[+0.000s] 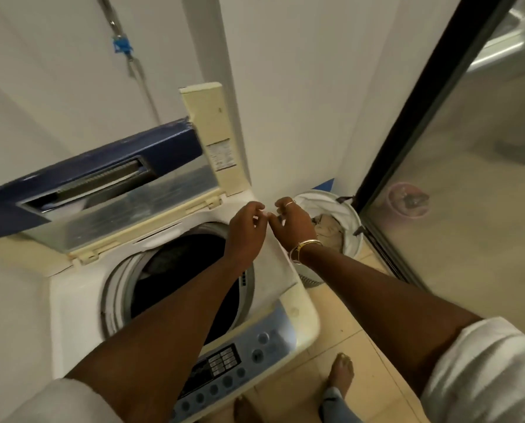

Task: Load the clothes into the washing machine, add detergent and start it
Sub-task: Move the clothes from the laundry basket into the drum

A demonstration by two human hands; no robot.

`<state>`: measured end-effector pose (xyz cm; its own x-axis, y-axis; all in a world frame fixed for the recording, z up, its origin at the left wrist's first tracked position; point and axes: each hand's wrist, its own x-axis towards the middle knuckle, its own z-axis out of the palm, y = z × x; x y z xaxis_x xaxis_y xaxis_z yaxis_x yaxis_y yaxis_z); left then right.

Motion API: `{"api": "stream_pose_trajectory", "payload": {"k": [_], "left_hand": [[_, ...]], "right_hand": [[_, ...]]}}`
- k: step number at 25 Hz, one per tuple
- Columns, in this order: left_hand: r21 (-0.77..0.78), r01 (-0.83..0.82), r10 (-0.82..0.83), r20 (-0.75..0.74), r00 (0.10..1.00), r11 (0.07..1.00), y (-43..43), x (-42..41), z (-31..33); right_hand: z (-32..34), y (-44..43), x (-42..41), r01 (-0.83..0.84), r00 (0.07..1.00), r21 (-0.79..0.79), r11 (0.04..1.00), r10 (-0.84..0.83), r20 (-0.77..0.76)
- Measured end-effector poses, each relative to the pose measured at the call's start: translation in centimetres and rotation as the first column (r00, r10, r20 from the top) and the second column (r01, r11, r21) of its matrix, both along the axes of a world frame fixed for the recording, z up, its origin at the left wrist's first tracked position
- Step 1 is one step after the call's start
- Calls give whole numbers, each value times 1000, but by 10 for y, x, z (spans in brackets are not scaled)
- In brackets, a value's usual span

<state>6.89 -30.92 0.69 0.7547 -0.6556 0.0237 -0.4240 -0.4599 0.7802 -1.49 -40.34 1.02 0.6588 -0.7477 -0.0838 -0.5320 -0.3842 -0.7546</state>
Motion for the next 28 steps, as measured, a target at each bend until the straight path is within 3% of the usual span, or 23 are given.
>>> {"api": "stream_pose_trajectory", "payload": {"k": [4,10,20,24,28], "left_hand": [[36,19,-18,-33,999,999,-71,-26,-12],[149,-7,23,-103,994,989,-158,-55,-27],[316,110,-15,-288,958,942,-237,-17,-113],[456,232,-55,-368,928,860,-271,-7,-171],[446,287,-60,-458,887,848,-291,-14,-239]], "right_hand": [[-13,-71,-38,-2,999,58,998,4,-35],[-41,-176,-71,-59,969,41,997,67,-237],[-107,-259,-20,-187,902,158,969,234,-364],[-149,-301,-5,-306,800,213,928,372,-471],[-228,-333,-7,-411,671,255,875,480,-565]]}}
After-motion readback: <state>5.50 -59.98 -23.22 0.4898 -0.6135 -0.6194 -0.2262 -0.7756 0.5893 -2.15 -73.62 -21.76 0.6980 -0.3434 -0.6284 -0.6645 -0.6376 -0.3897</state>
